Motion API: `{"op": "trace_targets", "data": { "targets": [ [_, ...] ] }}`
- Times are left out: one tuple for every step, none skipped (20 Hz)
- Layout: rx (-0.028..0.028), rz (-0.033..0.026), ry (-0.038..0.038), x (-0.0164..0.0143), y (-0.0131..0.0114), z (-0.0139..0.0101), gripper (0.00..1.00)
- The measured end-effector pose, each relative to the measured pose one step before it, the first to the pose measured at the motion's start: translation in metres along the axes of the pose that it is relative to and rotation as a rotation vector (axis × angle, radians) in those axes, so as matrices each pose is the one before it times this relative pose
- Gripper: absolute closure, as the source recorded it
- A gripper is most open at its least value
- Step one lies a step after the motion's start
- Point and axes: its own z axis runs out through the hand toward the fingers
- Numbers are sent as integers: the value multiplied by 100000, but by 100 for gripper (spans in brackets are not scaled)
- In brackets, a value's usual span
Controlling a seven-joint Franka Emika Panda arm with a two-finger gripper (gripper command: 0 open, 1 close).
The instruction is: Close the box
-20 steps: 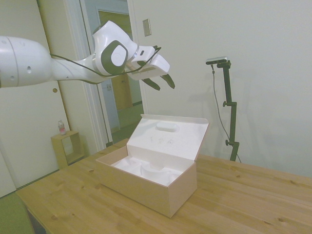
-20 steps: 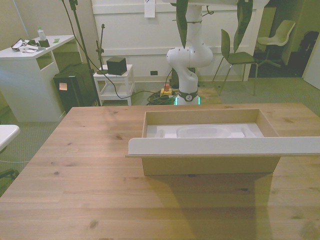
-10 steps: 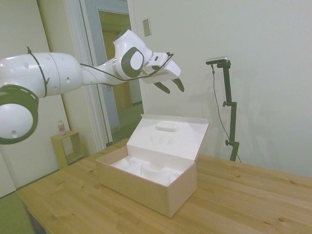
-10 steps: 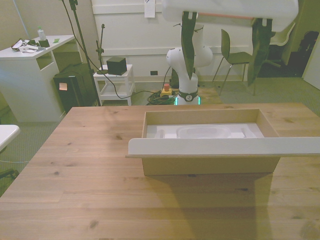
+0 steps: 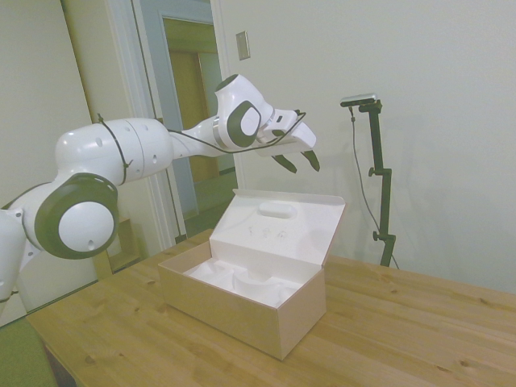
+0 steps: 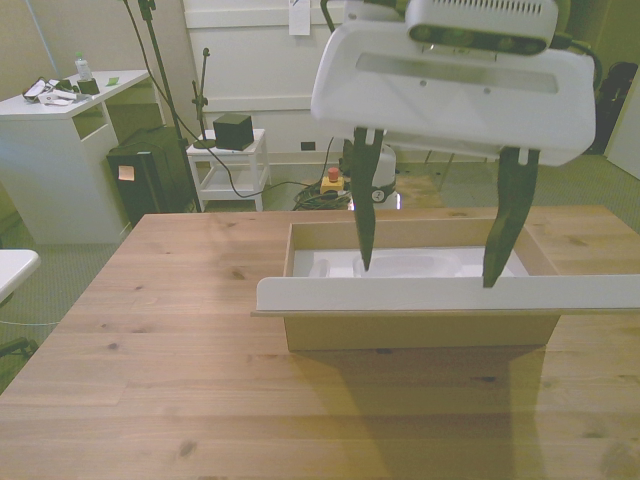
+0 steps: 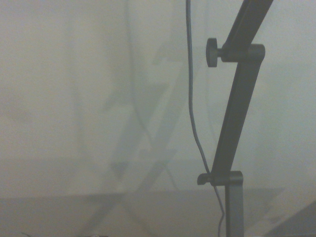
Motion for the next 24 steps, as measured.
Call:
{"op": "trace_targets", "data": {
  "targets": [
    [-202, 136, 84, 83, 45, 337, 0],
    [-359, 132, -60, 77, 35, 256, 0],
    [-302, 108, -59, 60, 36, 212, 0],
    [-525, 101, -249, 24, 66, 269, 0],
    [-910, 44, -653, -70, 97, 331, 0],
    [-836, 20, -700, -118, 89, 418, 0],
    [-566, -53, -601, -176, 42, 466, 0],
    [-373, -119, -429, -217, 26, 553, 0],
    [-375, -146, -432, -247, 35, 619, 0],
    [-472, -143, -479, -250, 72, 631, 0],
    [-493, -131, -476, -241, 83, 620, 0],
    [-651, -120, -610, -235, 109, 576, 0],
    [-1130, -73, -1045, -229, 147, 475, 0],
    [-1097, 50, -1385, -251, 130, 395, 0],
    [-666, 778, -2775, -331, 91, 289, 0],
    [-441, 1211, -3810, -392, 86, 162, 0],
    [-105, 1242, -3445, -303, 61, -51, 0],
    [488, 1226, -2820, -229, 39, -282, 0],
    [254, 1277, -2782, -196, 119, -469, 0],
    [627, 1059, -1906, -78, 149, -773, 0],
    [815, 981, -1263, -1, 194, -1021, 0],
    [471, 1145, -1235, 8, 297, -1259, 0],
    [46, 1279, -1071, -34, 390, -1336, 0],
    [-48, 1221, -1555, -128, 442, -1381, 0]
  ]
}}
